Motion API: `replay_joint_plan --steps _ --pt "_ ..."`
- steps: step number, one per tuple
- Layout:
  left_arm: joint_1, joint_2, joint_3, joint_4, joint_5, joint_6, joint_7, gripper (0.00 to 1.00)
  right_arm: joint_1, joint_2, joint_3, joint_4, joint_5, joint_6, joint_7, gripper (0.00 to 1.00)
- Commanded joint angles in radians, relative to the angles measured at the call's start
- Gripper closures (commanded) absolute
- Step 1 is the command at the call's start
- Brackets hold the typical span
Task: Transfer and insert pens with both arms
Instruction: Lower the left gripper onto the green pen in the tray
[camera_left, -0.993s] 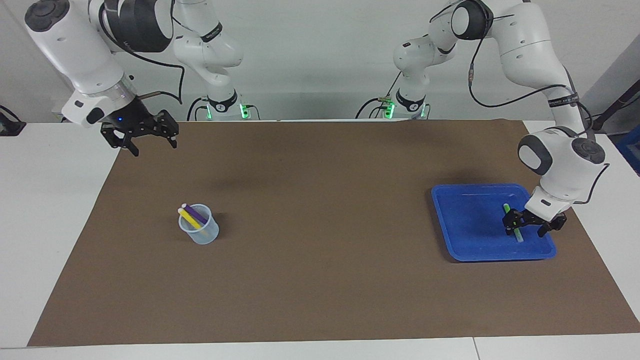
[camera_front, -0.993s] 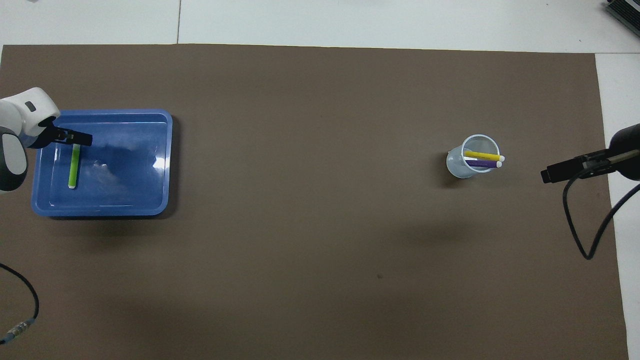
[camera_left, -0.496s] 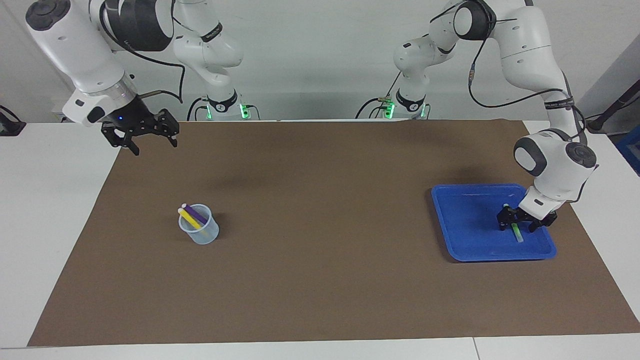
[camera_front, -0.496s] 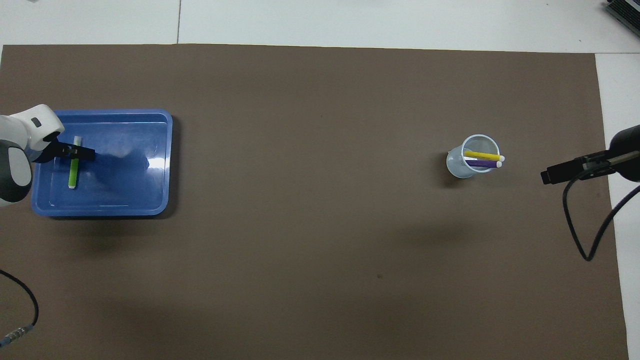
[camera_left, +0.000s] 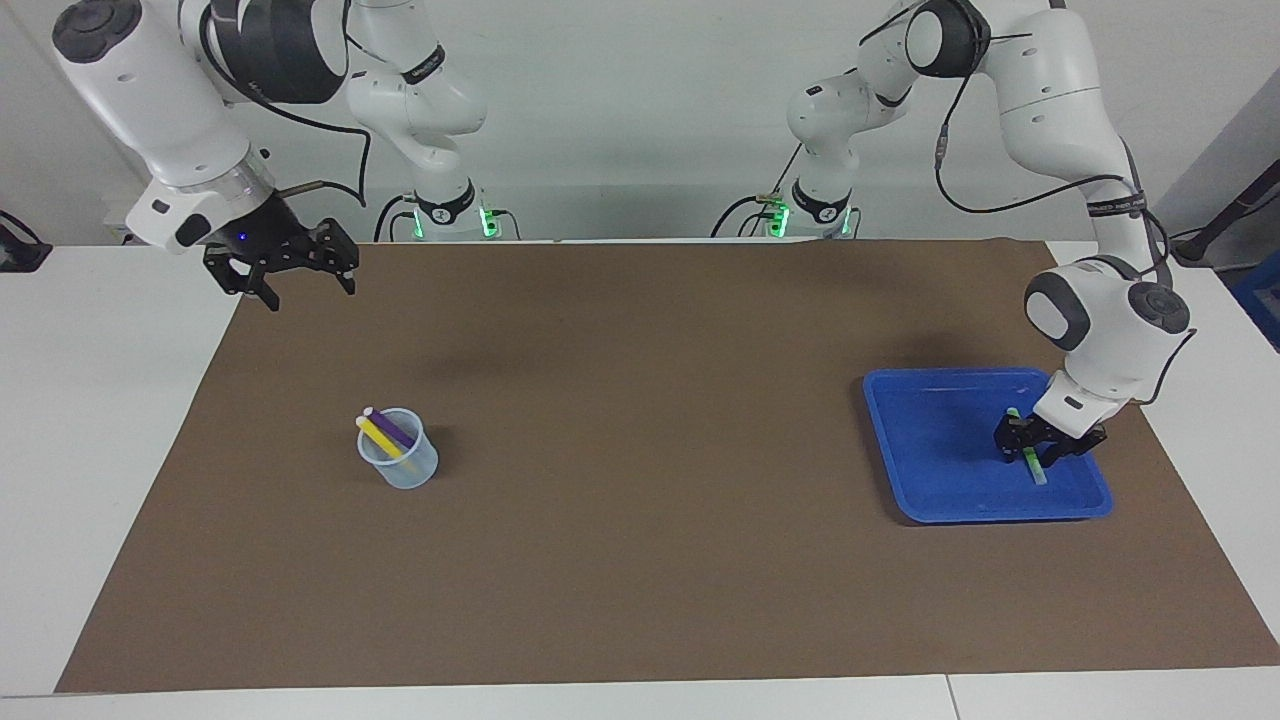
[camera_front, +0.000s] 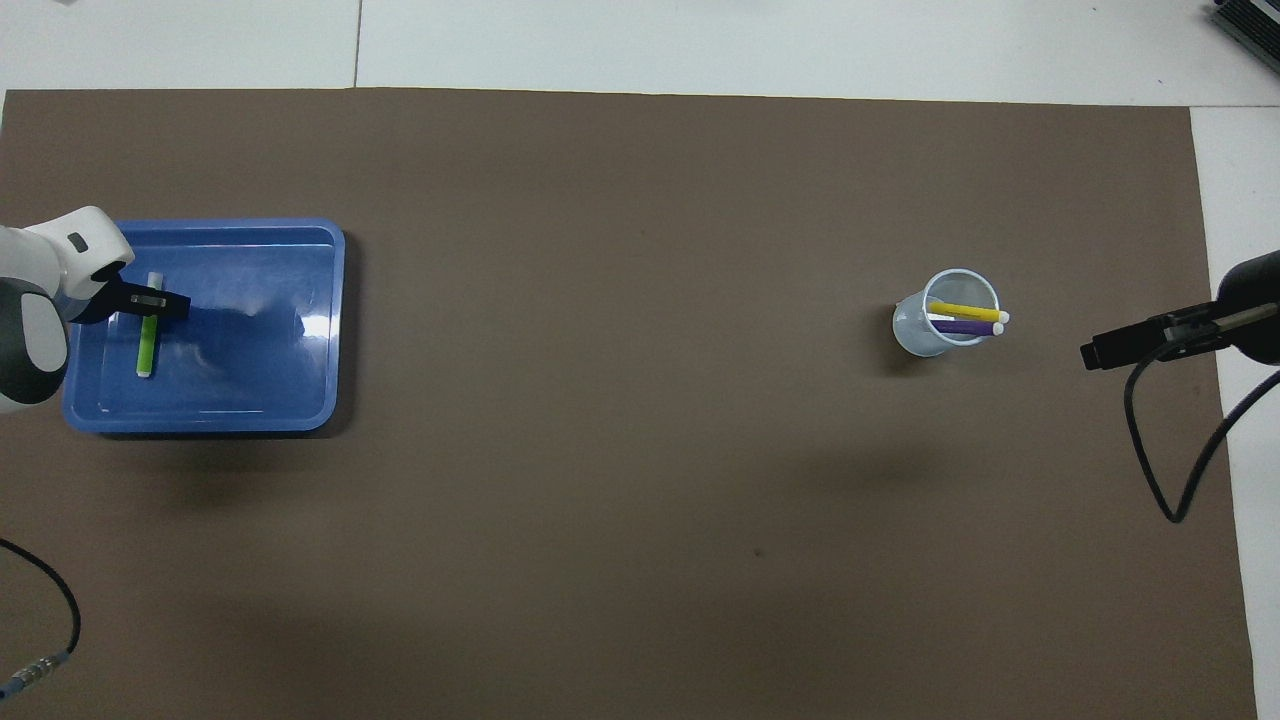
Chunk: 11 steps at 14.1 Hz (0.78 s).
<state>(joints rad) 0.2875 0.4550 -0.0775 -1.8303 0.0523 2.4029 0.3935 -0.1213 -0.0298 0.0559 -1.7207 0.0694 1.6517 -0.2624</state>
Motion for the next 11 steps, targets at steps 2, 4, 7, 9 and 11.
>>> replay_joint_plan --steps 2,4,7,9,11 --pt "-0.008 -0.015 0.008 -0.033 0.006 0.007 -0.004 0.79 -0.006 -0.028 0.010 -0.028 -0.026 -0.006 0.026 0.00" --pt "-0.010 -0.015 0.008 -0.034 0.007 0.009 -0.004 0.95 -0.006 -0.028 0.010 -0.030 -0.026 0.003 0.026 0.00" --pt "-0.021 -0.012 0.007 0.002 0.006 -0.031 -0.005 1.00 -0.003 -0.030 0.010 -0.031 -0.026 -0.003 0.026 0.00" --pt "-0.022 -0.004 0.007 0.051 0.004 -0.092 -0.005 1.00 -0.003 -0.030 0.010 -0.031 -0.026 -0.006 0.026 0.00" --pt "-0.030 0.002 0.005 0.109 0.003 -0.149 -0.005 1.00 -0.003 -0.030 0.010 -0.034 -0.026 -0.001 0.026 0.00"
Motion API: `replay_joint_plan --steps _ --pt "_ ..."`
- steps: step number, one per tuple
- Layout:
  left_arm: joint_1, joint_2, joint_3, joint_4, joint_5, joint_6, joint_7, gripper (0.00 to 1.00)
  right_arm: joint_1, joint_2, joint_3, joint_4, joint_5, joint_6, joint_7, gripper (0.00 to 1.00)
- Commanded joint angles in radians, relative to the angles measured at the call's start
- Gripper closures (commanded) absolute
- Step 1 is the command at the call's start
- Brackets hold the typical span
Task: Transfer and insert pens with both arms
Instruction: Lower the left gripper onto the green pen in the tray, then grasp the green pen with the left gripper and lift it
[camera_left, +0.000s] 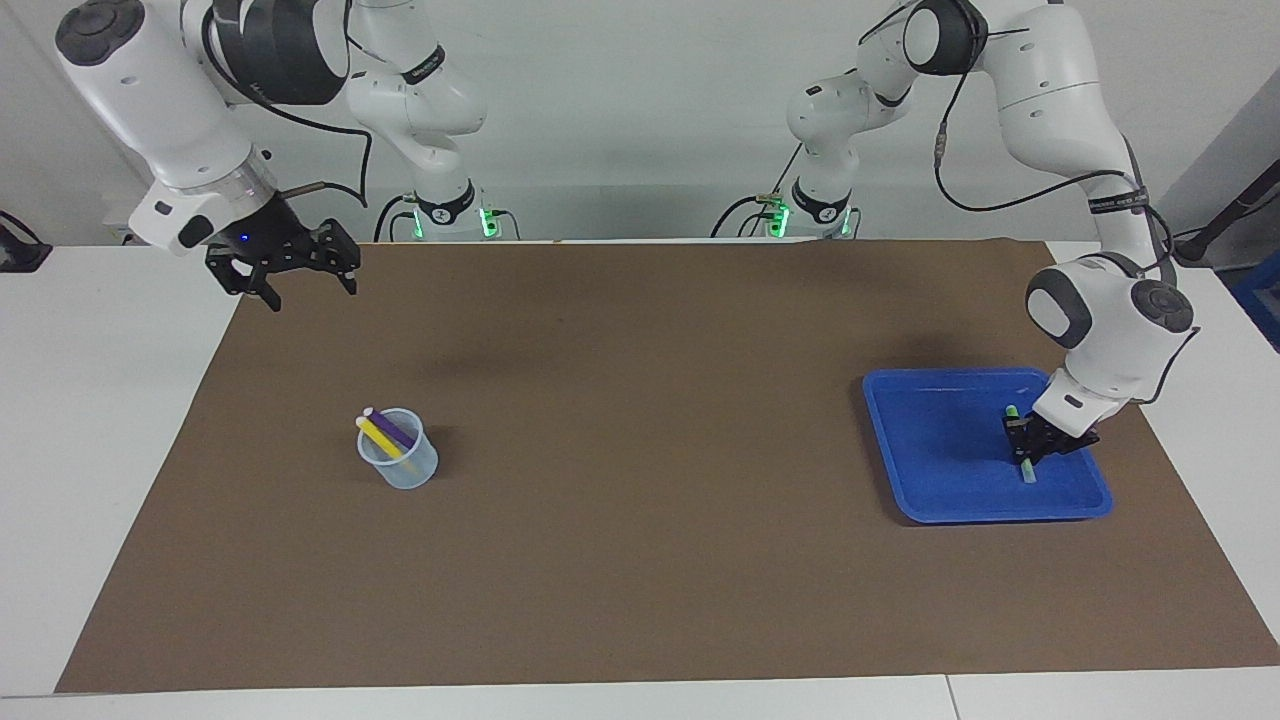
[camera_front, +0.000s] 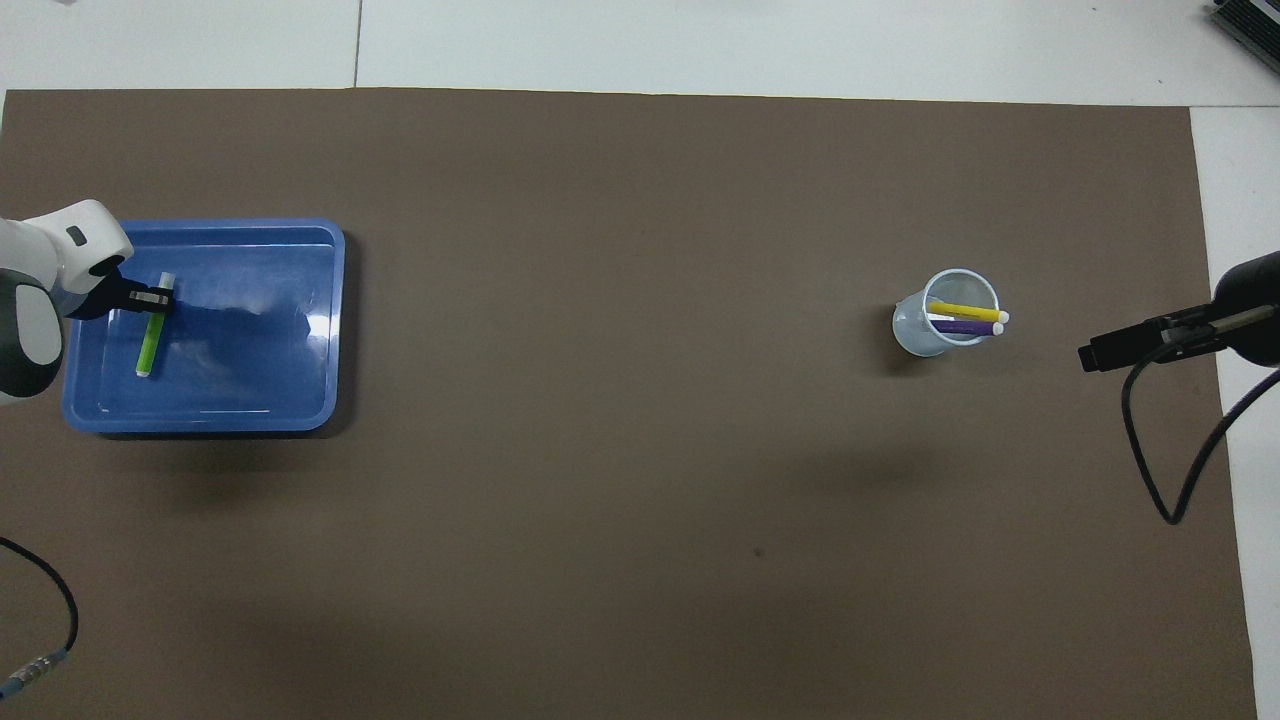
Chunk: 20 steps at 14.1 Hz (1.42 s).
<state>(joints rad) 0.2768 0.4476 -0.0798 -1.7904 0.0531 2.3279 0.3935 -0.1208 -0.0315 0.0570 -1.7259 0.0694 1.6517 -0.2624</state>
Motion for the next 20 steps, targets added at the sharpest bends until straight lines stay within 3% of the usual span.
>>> replay_joint_plan --steps 1,6,10,13,17,20 --pt "-0.025 0.013 0.008 0.100 -0.002 -0.106 -0.005 1.00 -0.003 -0.028 0.009 -0.029 -0.026 0.002 0.026 0.00" --pt "-0.047 0.028 0.009 0.187 -0.104 -0.220 -0.080 1.00 -0.008 -0.034 0.009 -0.037 -0.026 -0.007 0.025 0.00" --pt "-0.105 -0.009 0.000 0.183 -0.110 -0.272 -0.374 1.00 -0.011 -0.048 0.009 -0.067 -0.026 0.000 0.028 0.00" --pt "-0.131 -0.044 0.000 0.175 -0.206 -0.297 -0.577 1.00 -0.011 -0.056 0.009 -0.080 -0.025 -0.006 0.025 0.00" --pt "-0.183 -0.085 -0.001 0.172 -0.242 -0.346 -0.749 1.00 -0.011 -0.070 0.009 -0.110 -0.003 -0.004 0.017 0.00" --pt "-0.249 -0.113 -0.001 0.161 -0.272 -0.346 -1.003 1.00 -0.014 -0.080 0.009 -0.130 0.010 0.003 0.015 0.00"
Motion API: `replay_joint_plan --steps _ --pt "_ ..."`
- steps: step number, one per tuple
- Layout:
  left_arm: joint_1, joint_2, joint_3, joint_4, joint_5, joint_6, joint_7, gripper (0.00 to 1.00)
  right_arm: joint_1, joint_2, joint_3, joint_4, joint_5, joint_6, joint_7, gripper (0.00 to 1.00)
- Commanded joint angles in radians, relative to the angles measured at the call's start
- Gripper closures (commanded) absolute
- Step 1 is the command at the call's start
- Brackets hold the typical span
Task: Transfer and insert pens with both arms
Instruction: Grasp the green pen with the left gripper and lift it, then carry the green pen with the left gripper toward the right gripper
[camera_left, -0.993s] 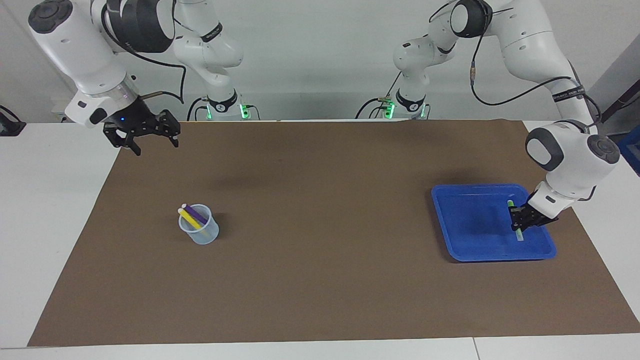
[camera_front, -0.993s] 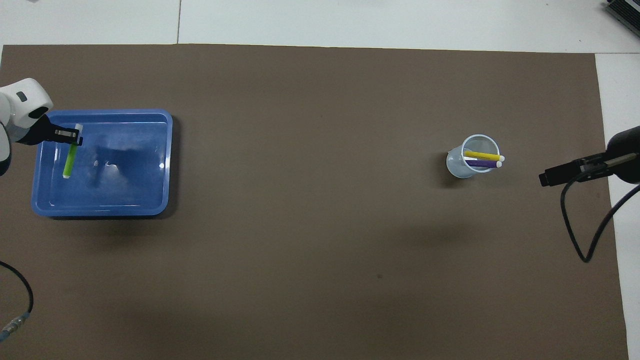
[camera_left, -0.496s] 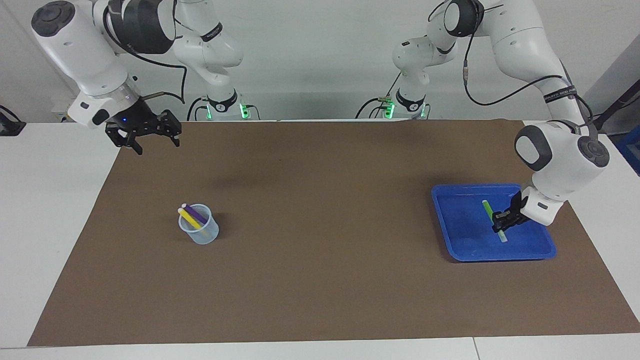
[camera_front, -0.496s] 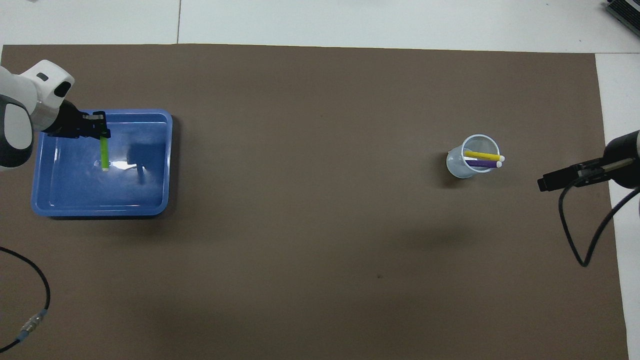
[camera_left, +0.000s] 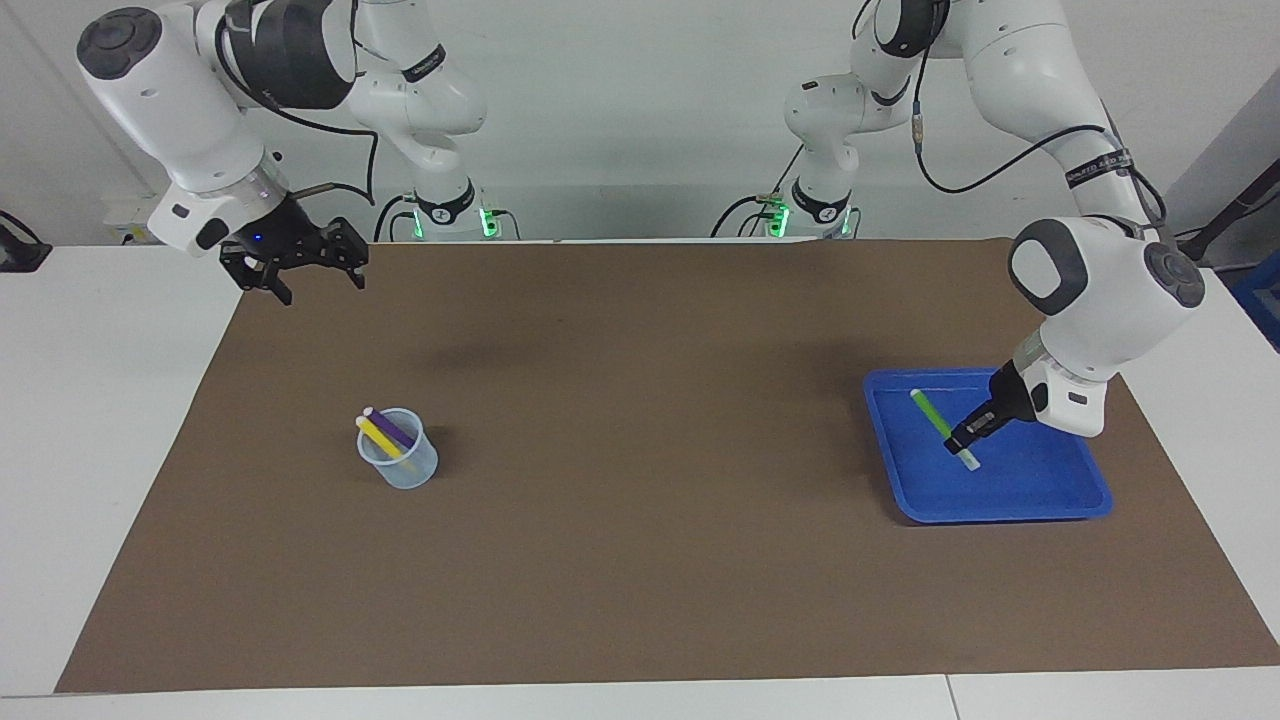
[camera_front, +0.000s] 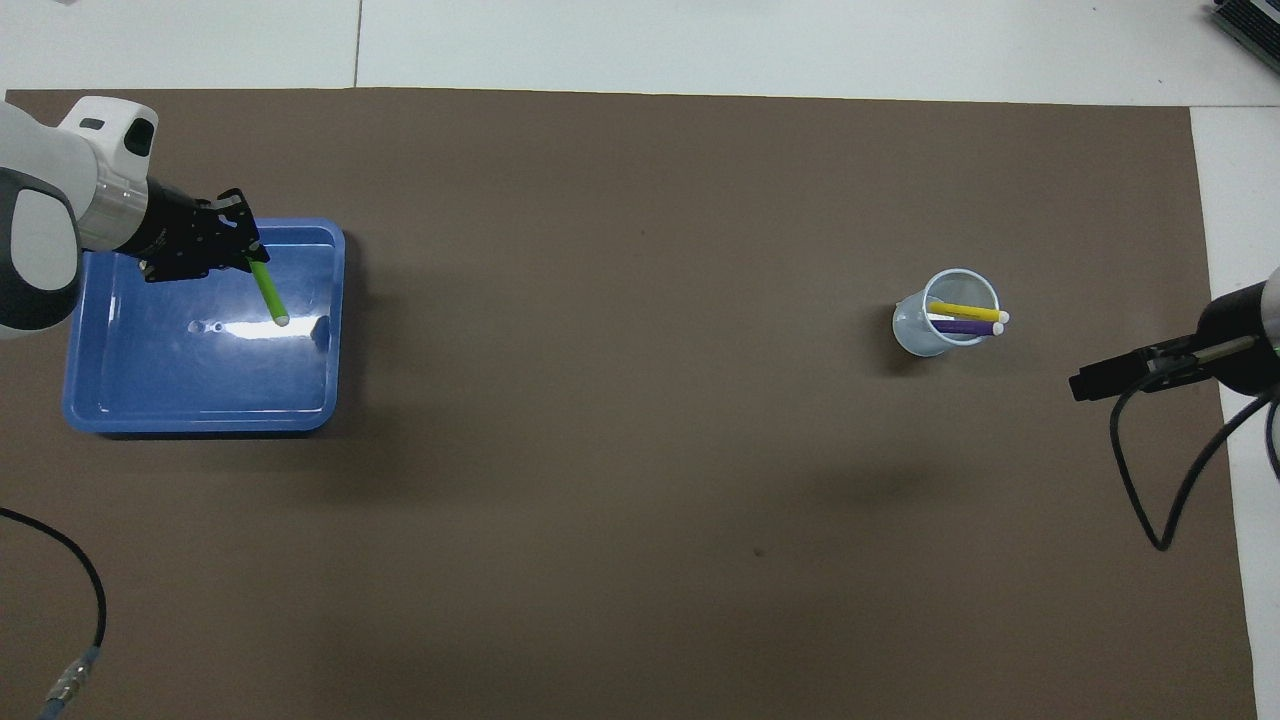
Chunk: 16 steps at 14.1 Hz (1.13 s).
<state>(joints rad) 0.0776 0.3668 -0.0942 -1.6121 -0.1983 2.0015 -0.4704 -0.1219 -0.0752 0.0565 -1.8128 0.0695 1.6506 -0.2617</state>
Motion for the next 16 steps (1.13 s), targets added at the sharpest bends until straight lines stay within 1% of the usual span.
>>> replay_joint_plan --steps 1,3,5,7,9,10,13,16 --pt "-0.079 -0.043 0.011 -0.020 -0.023 -0.020 -0.213 1.00 -0.021 -0.038 0.009 -0.043 0.010 0.006 0.015 0.00" --pt "-0.142 -0.057 0.013 -0.032 -0.033 -0.023 -0.395 1.00 -0.022 -0.037 0.009 -0.043 0.021 0.006 0.016 0.00" --pt "-0.218 -0.080 0.013 -0.064 -0.035 -0.014 -0.515 1.00 -0.024 -0.038 0.009 -0.048 0.046 0.006 0.016 0.00" --pt "-0.277 -0.081 0.011 -0.066 -0.038 -0.017 -0.621 1.00 -0.025 -0.040 0.009 -0.048 0.047 0.006 0.016 0.00" --pt "-0.337 -0.088 0.013 -0.065 -0.059 -0.001 -0.785 1.00 -0.027 -0.040 0.008 -0.056 0.047 0.012 0.016 0.00" --pt "-0.364 -0.086 0.013 -0.060 -0.069 0.019 -0.863 1.00 -0.033 -0.044 0.009 -0.060 0.047 0.012 0.015 0.00" --pt "-0.462 -0.080 0.013 -0.057 -0.072 0.141 -1.098 1.00 -0.035 -0.048 0.009 -0.065 0.065 0.011 0.013 0.00" --pt "-0.547 -0.074 0.013 -0.061 -0.073 0.238 -1.337 1.00 -0.036 -0.058 0.008 -0.098 0.226 0.015 0.019 0.00"
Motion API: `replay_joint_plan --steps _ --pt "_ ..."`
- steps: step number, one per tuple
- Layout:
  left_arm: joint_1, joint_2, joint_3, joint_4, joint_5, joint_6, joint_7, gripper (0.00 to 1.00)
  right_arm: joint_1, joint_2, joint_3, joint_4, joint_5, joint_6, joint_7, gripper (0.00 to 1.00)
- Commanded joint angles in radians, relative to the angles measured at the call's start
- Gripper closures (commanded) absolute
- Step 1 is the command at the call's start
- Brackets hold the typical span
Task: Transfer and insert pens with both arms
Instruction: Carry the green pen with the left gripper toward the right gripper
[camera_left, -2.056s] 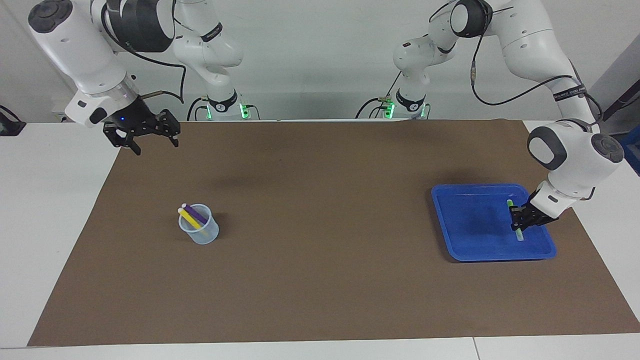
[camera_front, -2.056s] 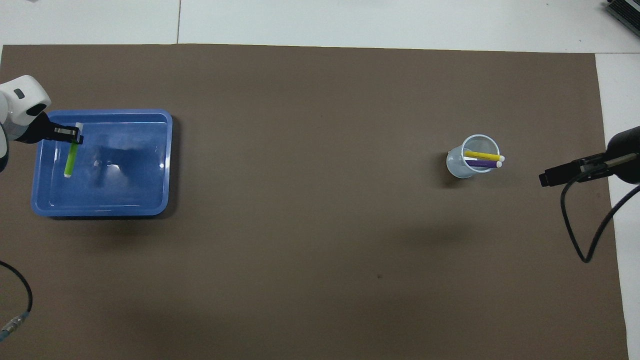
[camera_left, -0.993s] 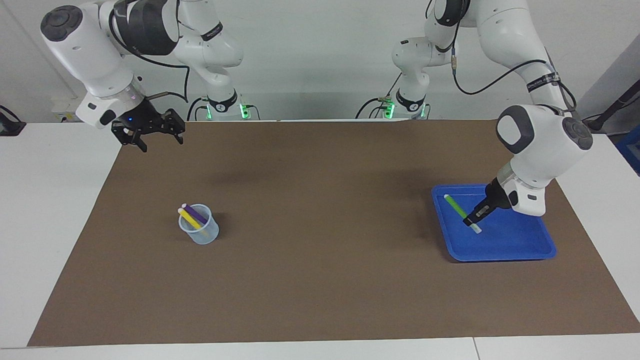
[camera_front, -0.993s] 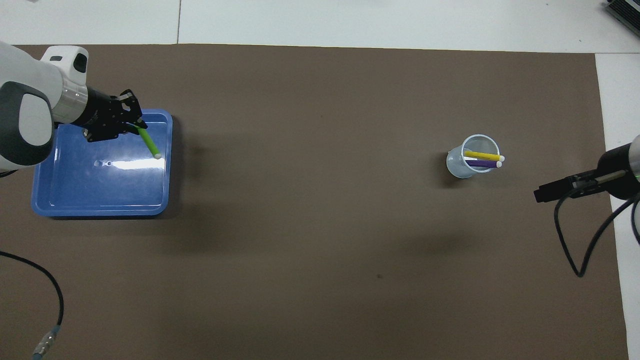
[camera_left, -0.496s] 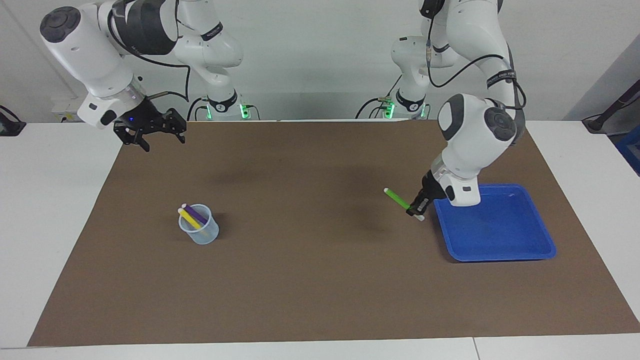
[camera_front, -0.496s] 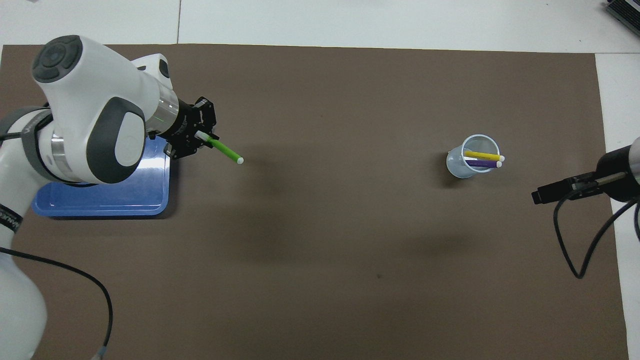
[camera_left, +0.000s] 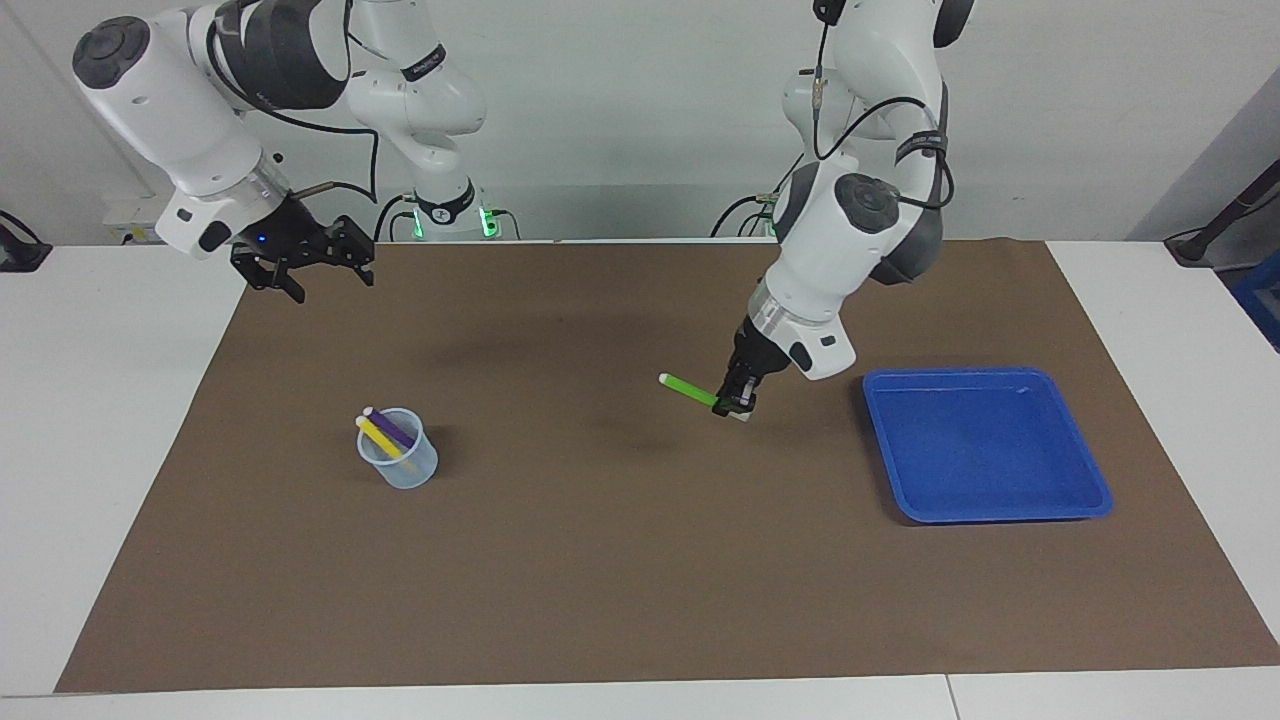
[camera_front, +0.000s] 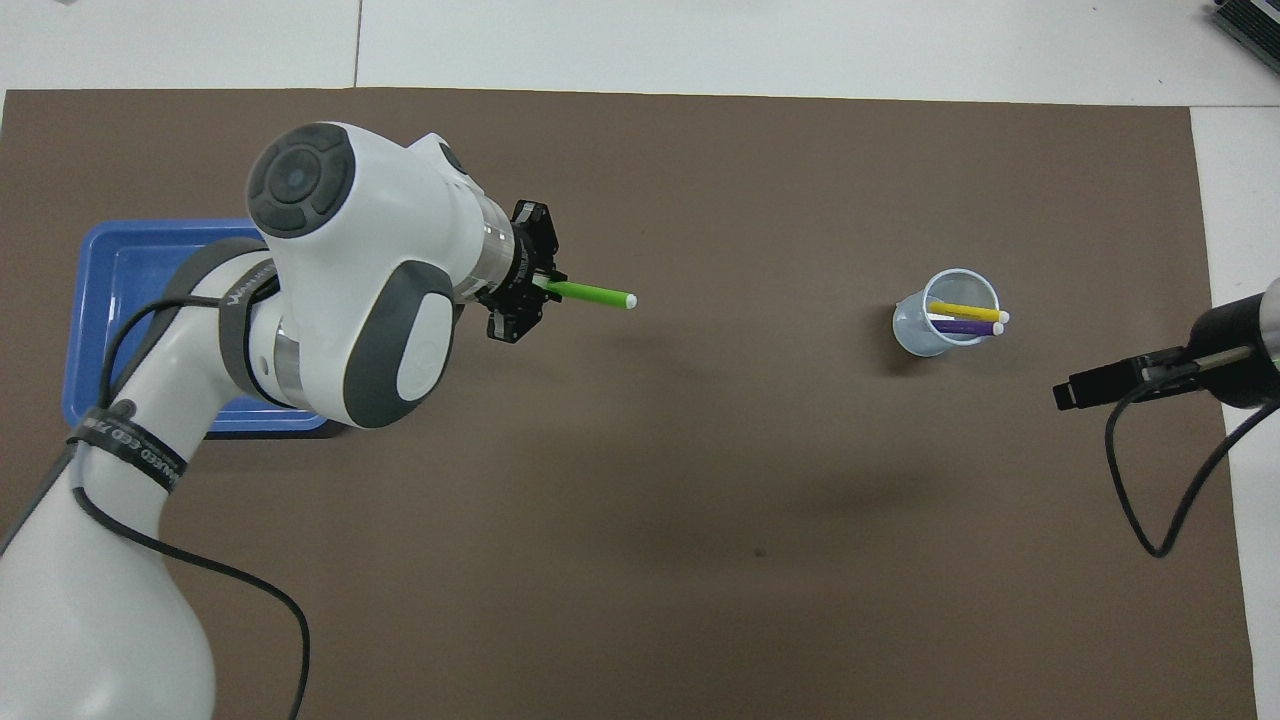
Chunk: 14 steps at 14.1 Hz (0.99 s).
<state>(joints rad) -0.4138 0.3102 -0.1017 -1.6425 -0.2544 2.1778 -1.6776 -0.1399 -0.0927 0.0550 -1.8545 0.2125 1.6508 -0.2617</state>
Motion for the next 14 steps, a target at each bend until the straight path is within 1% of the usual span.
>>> replay_joint_plan --steps 1,5,8,10,12,14 --pt "-0.078 -0.017 0.022 -0.034 -0.016 0.080 -0.186 1.00 -0.023 -0.042 0.009 -0.067 0.122 0.029 0.021 0.00" --pt "-0.132 -0.016 0.022 -0.023 -0.016 0.095 -0.321 1.00 0.000 -0.039 0.011 -0.087 0.280 0.090 0.021 0.00" --pt "-0.178 -0.014 0.020 -0.025 -0.016 0.173 -0.460 1.00 0.040 -0.026 0.016 -0.091 0.384 0.133 0.025 0.00" --pt "-0.219 -0.014 0.022 -0.028 -0.016 0.198 -0.516 1.00 0.072 0.005 0.016 -0.089 0.468 0.187 0.038 0.00" --pt "-0.243 -0.014 0.020 -0.030 -0.016 0.200 -0.536 1.00 0.123 0.036 0.016 -0.089 0.493 0.248 0.038 0.00" --pt "-0.273 -0.013 0.020 -0.027 -0.016 0.212 -0.577 1.00 0.143 0.060 0.016 -0.081 0.522 0.291 0.036 0.00"
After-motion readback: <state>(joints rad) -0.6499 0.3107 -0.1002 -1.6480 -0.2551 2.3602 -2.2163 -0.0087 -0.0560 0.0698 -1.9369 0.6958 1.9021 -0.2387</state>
